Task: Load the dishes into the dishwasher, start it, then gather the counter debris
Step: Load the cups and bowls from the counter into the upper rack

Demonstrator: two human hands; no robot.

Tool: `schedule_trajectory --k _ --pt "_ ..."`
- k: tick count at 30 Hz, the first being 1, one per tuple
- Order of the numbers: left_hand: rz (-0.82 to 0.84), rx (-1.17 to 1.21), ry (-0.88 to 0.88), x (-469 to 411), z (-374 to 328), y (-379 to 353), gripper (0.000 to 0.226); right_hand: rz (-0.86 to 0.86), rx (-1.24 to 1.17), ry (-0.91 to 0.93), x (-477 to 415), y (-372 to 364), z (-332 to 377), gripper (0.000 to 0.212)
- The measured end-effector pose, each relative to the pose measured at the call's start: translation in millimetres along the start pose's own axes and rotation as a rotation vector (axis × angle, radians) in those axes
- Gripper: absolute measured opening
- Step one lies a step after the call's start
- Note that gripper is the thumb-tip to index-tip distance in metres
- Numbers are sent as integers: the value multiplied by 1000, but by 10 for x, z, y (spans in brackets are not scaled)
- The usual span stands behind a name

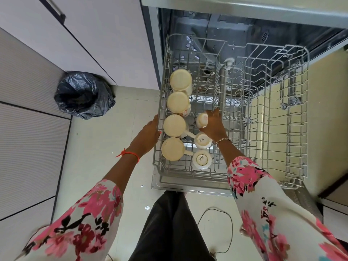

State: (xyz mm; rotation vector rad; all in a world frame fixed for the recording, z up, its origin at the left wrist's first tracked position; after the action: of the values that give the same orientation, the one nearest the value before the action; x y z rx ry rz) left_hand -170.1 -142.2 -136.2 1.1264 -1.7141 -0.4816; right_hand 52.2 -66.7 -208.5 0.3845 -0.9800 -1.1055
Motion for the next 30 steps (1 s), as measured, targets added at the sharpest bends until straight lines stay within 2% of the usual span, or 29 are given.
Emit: schedule_trajectory --k 14,17,22,26,30 --pt "39 -1 47 -38 82 23 61 86 29 -54 5 77 -10 96" --pt "29 -40 54 9 75 82 61 61 53 -16 63 140 76 91" --pt "-43 -81 63 181 82 399 61 -12 67 202 299 359 643 73" --pt "-164 -83 66 399 179 887 60 -177 57 502 569 567 1460 54" --pt "-307 -81 41 536 438 1493 56 -242 91 687 709 618 2357 40"
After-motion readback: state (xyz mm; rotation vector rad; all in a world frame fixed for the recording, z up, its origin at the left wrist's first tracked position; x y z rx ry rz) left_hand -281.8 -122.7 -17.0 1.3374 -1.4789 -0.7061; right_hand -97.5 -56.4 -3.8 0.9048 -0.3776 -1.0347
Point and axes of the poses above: each hand's wrist, its own x-axis away from the middle knuckle, its own y-axis out of the back of the hand, z = x × y, the point moved 6 cm from there along -x, towards the middle knuckle, and after that the axes turned 13 degrees about -x, right-handed, at the moved point
